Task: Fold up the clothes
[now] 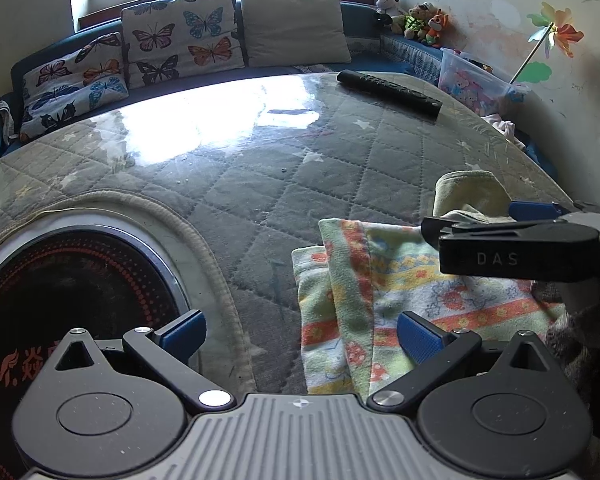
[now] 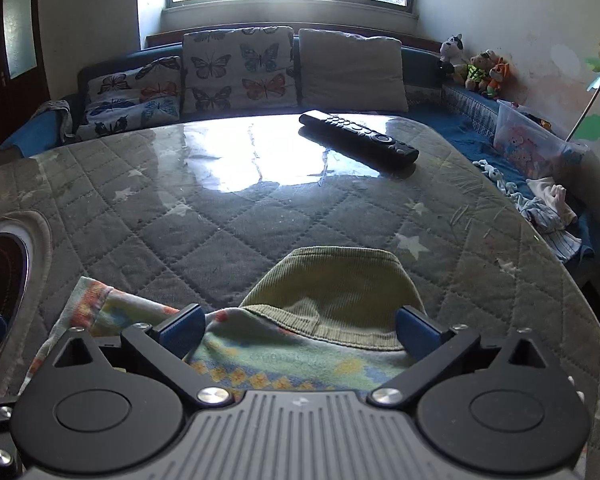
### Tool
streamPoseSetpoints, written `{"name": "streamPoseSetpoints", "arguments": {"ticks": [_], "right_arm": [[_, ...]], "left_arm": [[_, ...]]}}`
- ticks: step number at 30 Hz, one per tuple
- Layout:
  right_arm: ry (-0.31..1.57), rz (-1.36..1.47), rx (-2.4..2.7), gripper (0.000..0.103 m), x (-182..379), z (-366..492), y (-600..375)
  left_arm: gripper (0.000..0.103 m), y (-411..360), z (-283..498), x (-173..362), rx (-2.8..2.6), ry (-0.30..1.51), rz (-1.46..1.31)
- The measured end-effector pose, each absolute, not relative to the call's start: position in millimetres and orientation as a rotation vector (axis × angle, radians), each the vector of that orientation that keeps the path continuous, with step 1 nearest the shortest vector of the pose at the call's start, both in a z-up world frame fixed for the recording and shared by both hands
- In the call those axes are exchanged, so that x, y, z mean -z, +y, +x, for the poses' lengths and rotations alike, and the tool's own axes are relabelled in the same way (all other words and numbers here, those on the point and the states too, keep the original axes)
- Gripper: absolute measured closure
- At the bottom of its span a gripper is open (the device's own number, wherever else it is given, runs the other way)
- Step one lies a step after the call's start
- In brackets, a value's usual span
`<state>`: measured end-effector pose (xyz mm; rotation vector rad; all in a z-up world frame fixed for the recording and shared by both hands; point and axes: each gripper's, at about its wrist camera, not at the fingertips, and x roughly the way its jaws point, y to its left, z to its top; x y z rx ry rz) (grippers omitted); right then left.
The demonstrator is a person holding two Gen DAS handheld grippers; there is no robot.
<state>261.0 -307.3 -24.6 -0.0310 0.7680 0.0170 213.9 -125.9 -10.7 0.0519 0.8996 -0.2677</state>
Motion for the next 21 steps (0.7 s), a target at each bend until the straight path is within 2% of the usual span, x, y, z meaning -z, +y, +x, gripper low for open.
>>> {"name": "streamPoseSetpoints", "arguments": {"ticks": [21], "right_arm": [[0.667, 0.048, -0.084, 0.0, 3, 143, -328]], "left_arm": [[0.0, -117, 182, 1, 0.273, 0.859, 0.063]]}}
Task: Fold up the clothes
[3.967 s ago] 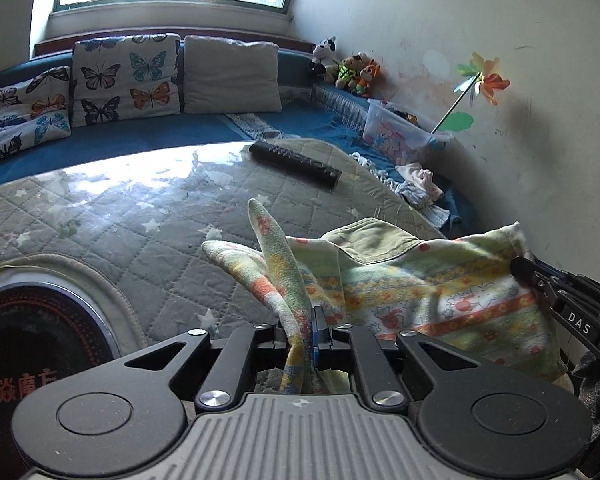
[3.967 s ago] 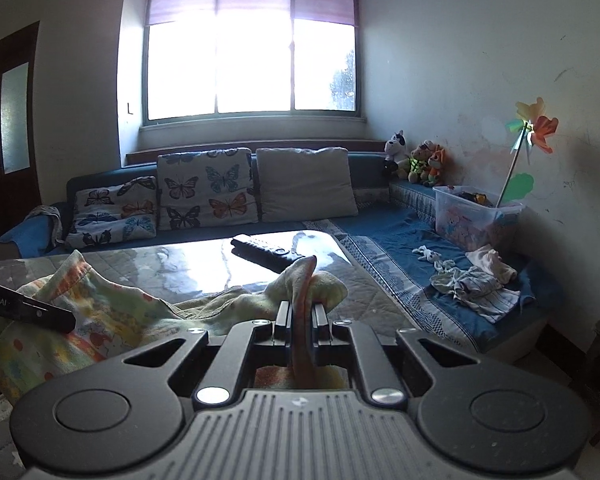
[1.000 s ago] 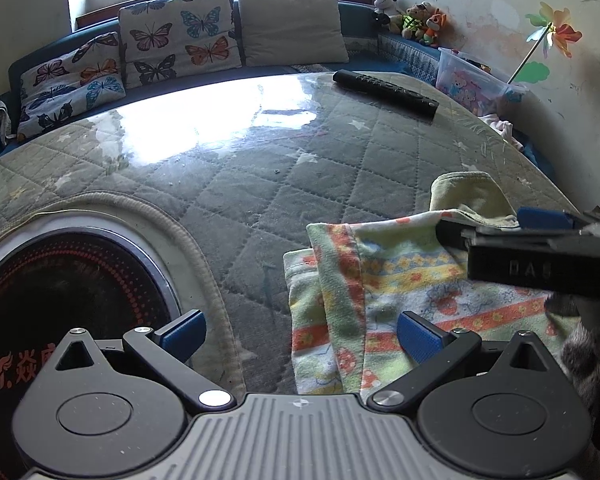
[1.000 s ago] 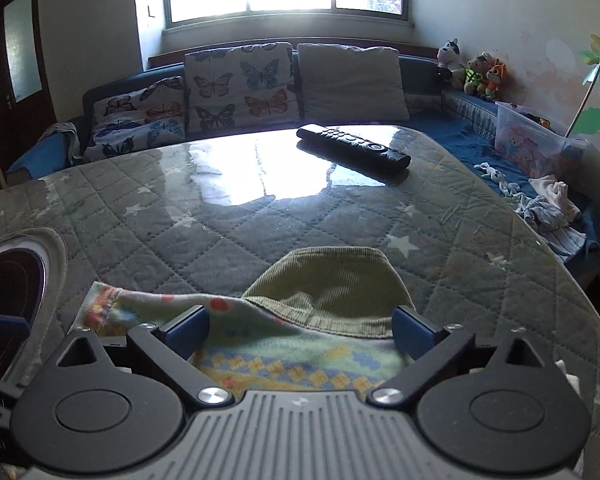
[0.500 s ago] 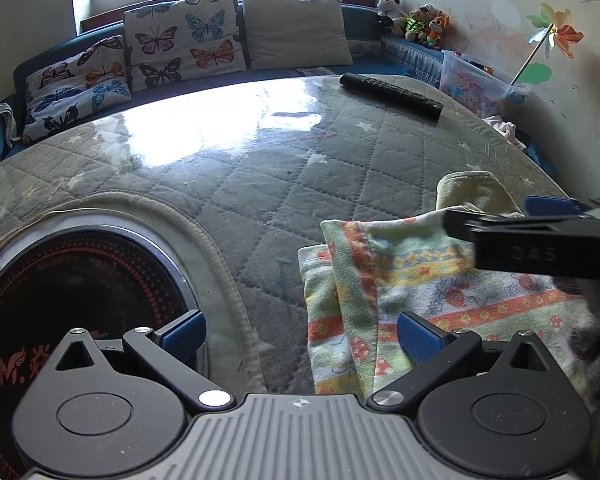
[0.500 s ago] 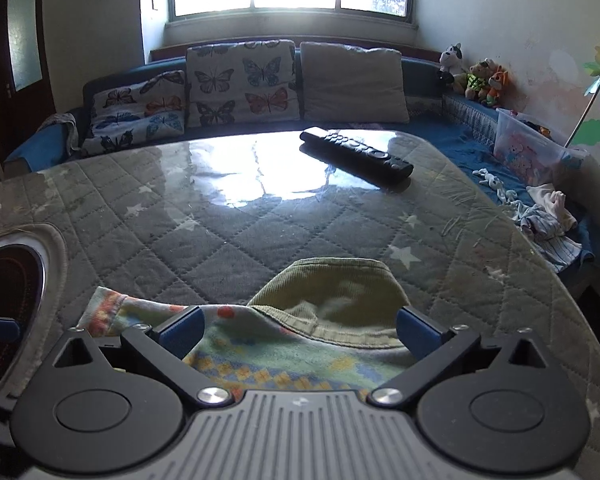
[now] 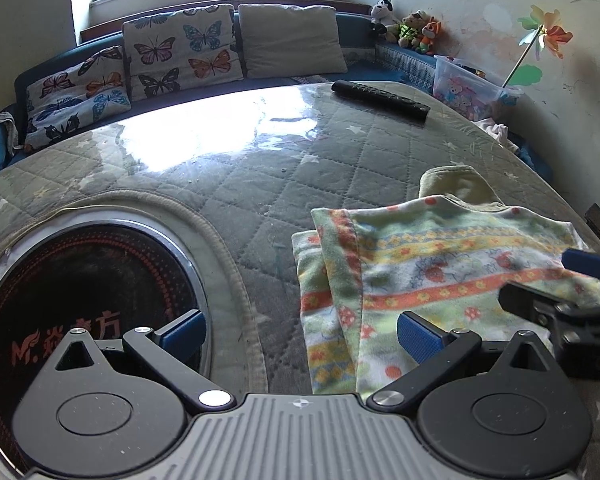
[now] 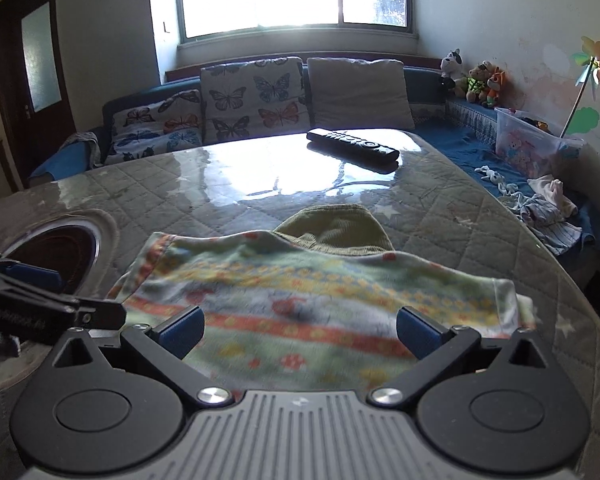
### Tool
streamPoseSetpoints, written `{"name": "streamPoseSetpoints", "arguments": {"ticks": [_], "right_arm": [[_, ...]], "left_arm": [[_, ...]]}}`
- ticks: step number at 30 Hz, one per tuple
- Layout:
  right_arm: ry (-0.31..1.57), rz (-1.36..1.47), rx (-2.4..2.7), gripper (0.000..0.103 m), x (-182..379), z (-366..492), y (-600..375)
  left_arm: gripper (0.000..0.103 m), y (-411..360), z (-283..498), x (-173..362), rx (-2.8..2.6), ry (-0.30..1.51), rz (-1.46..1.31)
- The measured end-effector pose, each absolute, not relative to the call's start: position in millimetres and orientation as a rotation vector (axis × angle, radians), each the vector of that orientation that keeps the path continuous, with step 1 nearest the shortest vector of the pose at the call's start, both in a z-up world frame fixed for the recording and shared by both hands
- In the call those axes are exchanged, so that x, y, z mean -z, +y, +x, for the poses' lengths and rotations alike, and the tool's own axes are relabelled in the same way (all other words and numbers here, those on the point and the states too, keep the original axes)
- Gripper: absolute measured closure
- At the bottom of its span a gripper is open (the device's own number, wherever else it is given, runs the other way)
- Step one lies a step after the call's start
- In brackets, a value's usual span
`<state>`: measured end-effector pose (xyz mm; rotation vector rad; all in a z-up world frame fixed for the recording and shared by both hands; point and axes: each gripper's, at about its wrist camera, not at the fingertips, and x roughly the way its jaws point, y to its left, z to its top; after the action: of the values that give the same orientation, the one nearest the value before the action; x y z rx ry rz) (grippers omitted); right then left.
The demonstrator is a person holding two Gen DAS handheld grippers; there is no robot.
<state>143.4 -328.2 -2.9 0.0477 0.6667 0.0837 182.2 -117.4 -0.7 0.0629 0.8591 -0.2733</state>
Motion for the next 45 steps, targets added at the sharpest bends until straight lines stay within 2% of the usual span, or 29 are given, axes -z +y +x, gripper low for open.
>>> {"name": "streamPoseSetpoints", "arguments": {"ticks": [15, 26, 45], "right_arm": [[0.597, -0.029, -0.232, 0.0, 5, 86, -306], [0.653, -0.047, -0.336, 0.0, 17, 70, -288], [0.695, 0.12, -0.226, 0.0, 21, 41, -303]], "left_arm": [[0.0, -119, 159, 9, 0.28, 0.851, 0.112], [0.0, -115, 155, 11, 0.275, 0.845, 0.108], [0.0, -116, 115, -6, 0.383, 0.733, 0.072]]}}
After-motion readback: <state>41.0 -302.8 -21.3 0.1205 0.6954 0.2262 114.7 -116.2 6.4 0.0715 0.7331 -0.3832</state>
